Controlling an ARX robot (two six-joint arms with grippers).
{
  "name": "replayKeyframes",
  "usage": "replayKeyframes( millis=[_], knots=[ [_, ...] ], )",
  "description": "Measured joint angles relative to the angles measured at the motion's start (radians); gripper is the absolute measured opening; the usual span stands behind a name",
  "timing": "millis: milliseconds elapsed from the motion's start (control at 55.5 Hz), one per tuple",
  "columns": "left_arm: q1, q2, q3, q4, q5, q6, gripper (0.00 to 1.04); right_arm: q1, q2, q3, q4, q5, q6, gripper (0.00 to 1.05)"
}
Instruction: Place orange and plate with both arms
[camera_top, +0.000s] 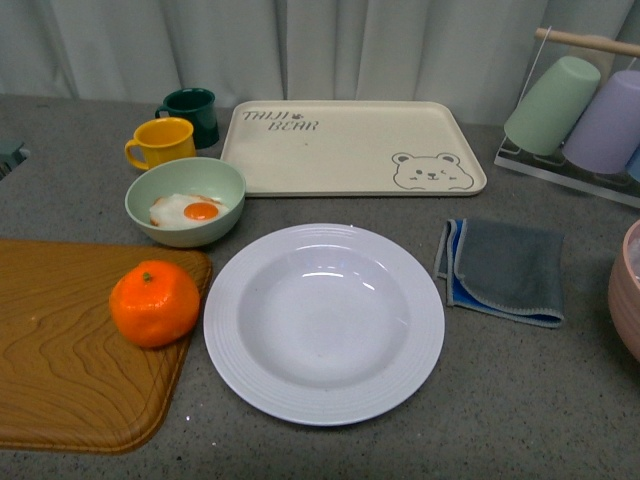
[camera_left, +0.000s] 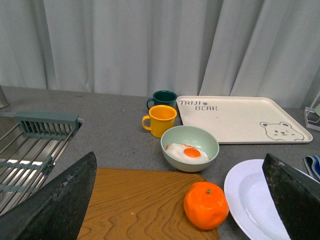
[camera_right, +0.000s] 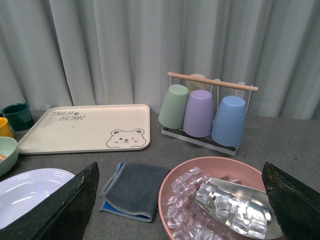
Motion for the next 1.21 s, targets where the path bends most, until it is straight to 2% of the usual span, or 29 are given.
replayKeyframes(
  millis=[954,1008,1044,1206],
  knots=[
    [0.000,0.001,0.001,-0.002,-0.001,0.000,0.98,0.000,0.000,0.000,0.000,0.000,0.000,0.95],
    [-0.038,0.075,0.043,-0.125,-0.101,-0.075,0.98,0.000,0.000,0.000,0.000,0.000,0.000,0.95],
    [-0.053,0.129,0.058,-0.147,-0.134,-0.109,0.98,0.000,0.000,0.000,0.000,0.000,0.000,0.95],
    [-0.095,0.443,0.089,0.011,-0.123,-0.194,0.98,0.000,0.000,0.000,0.000,0.000,0.000,0.95]
  ],
)
